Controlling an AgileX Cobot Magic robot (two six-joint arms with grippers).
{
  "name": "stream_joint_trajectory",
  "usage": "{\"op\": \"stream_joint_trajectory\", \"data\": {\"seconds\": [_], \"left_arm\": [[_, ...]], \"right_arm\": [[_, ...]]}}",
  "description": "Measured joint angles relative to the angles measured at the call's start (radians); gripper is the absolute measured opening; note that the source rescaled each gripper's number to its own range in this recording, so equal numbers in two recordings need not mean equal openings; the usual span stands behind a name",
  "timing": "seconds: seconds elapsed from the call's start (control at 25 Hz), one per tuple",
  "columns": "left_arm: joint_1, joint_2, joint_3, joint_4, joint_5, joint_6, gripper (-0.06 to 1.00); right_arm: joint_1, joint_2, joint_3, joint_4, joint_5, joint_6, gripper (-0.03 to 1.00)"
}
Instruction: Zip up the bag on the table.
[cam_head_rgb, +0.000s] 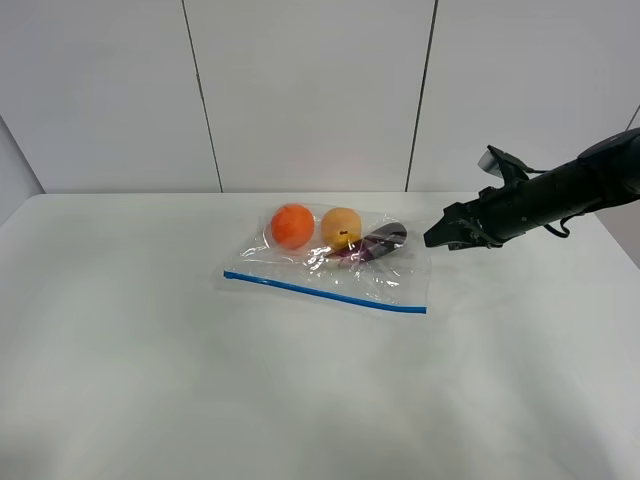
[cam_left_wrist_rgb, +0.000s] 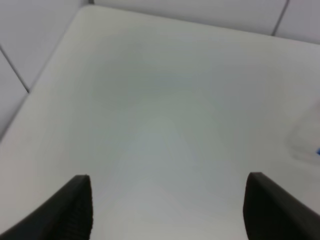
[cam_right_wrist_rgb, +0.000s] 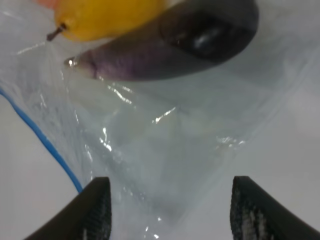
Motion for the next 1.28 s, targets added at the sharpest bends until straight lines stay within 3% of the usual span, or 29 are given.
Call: {"op": "stream_joint_trajectory", "data": {"seconds": [0.24, 0.56, 0.72, 1.28], "left_arm": [[0.0, -0.172, 0.012, -0.082, 0.157, 0.074, 0.81], [0.0, -0.488, 0.205, -0.236, 0.152, 0.205, 0.81], [0.0, -0.581, 0.246, -0.243, 0.224, 0.218, 0.81], [0.0, -0.629, 0.29, -0.251, 0.274, 0.258, 0.81]], "right_arm": [[0.0, -0.009, 0.0, -0.019, -0.002, 0.018, 0.65], [0.0, -0.009, 0.0, -0.019, 0.0, 0.025, 0.65], [0.0, -0.009, 0.0, -0.02, 0.003, 0.028, 0.65], [0.0, -0.01, 0.0, -0.022, -0.005, 0.035, 0.65]]}}
